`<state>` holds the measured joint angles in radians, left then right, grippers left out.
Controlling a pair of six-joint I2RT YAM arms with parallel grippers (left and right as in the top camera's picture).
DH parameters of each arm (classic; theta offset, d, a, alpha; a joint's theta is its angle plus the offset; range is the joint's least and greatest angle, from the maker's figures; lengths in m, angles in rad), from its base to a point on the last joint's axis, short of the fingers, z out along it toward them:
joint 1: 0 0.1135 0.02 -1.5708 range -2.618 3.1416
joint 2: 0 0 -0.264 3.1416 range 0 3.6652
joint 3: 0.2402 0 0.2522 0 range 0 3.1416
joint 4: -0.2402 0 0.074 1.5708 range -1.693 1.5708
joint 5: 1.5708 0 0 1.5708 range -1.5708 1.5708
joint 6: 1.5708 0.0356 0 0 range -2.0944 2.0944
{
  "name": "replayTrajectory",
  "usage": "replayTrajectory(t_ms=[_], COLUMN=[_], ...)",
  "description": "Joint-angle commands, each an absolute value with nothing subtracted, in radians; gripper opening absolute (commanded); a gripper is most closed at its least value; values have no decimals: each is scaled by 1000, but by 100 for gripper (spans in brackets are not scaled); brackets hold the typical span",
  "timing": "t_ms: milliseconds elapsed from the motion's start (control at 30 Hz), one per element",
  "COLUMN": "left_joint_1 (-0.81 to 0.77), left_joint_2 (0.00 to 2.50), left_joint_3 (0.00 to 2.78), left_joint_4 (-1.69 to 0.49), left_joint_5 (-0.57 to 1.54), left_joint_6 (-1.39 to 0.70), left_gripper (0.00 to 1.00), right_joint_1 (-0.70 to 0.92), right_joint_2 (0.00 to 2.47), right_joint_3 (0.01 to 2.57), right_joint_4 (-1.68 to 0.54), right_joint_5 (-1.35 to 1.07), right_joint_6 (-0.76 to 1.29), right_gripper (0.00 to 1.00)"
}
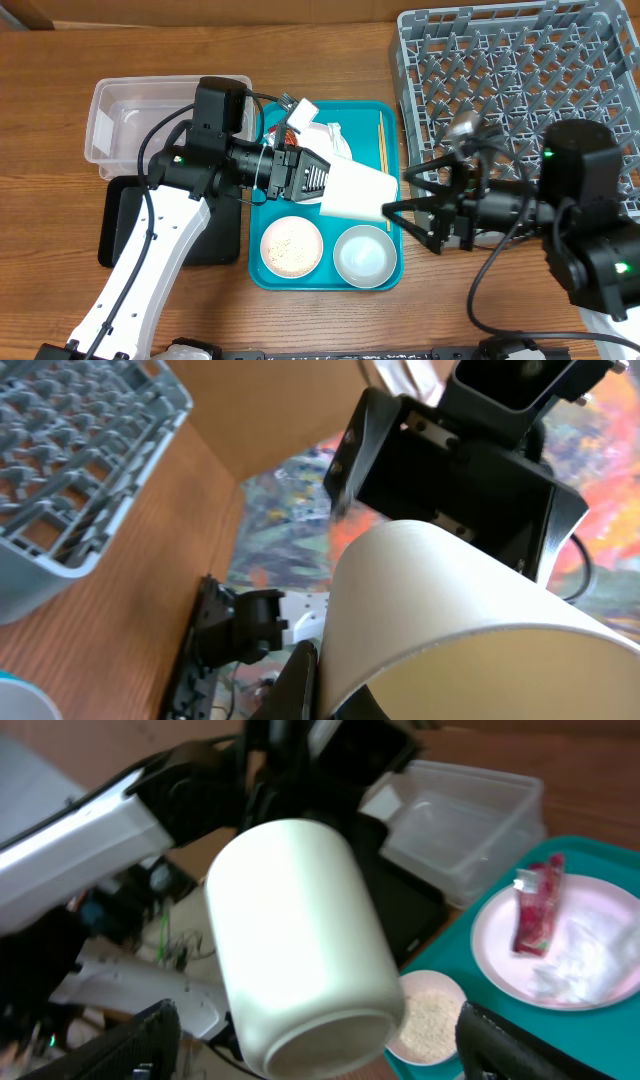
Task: Sort waste into correct bins and load items into the dishwasher
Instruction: 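Carry the cup right and set it upside down in the dish rack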
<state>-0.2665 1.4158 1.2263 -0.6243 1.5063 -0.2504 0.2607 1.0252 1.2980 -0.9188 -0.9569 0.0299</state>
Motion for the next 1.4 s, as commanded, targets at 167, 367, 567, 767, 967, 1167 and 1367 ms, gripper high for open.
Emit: replayTrajectory(t_ms=[167, 367, 567, 767, 967, 1167, 1367], left_joint_1=[-270, -270, -270, -270, -268, -269, -270], left_joint_2=[1412, 1412, 1412, 1412, 1412, 1412, 1412], left_joint_3=[1241, 1241, 1241, 1241, 1241, 1241, 1241], left_joint_4=[-619, -619, -620, -624, -631, -784, -855], left_joint_5=[1580, 1563, 1539, 1539, 1492, 1116, 1028], left_joint_6=[-208, -190, -190, -191, -186, -186, -191], left_gripper=[4, 4, 4, 38, 100, 100, 100], right_joint_1=[315, 341, 382, 382, 322, 136, 76], right_joint_2=[1071, 1072, 1072, 1072, 1046, 979, 1018], right_joint_3=[1313, 1313, 1313, 1313, 1319, 1322, 1322], right_joint_4=[-883, -886, -871, -864, -894, -1003, -1197], right_joint_5=[-983, -990, -965, -959, -855, -530, -121], right_joint_6=[56, 56, 52, 52, 78, 162, 304], right_gripper=[79, 76, 67, 55, 51, 49, 49])
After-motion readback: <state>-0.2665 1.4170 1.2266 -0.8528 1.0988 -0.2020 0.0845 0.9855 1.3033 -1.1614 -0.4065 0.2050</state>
